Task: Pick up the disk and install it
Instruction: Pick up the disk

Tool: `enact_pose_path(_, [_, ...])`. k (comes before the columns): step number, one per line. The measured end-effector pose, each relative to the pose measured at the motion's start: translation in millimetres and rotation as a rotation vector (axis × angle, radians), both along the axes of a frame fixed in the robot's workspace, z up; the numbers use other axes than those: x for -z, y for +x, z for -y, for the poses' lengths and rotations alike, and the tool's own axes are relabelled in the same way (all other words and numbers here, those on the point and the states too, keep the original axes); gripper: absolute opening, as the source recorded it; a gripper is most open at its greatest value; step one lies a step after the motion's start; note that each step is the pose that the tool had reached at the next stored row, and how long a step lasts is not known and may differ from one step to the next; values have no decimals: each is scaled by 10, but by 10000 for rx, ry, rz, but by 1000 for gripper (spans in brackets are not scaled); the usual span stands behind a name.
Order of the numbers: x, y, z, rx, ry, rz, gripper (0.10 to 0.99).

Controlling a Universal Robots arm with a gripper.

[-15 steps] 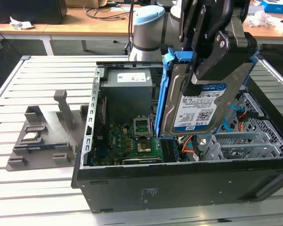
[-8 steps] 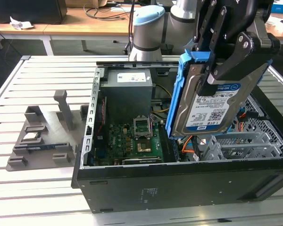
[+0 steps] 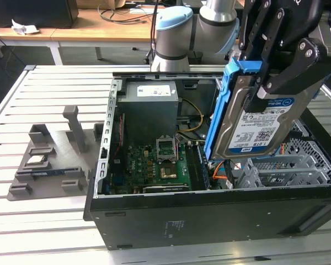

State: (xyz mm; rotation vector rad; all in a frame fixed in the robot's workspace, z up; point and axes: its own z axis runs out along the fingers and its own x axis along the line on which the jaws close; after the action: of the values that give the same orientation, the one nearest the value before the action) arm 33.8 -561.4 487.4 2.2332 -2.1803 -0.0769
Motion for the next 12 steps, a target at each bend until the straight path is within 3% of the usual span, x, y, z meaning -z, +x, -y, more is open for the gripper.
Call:
enact_pose_path(3, [2, 105, 0, 0, -1, -6, 365])
enact_pose_path(12, [8, 307, 0, 0, 0, -22, 365])
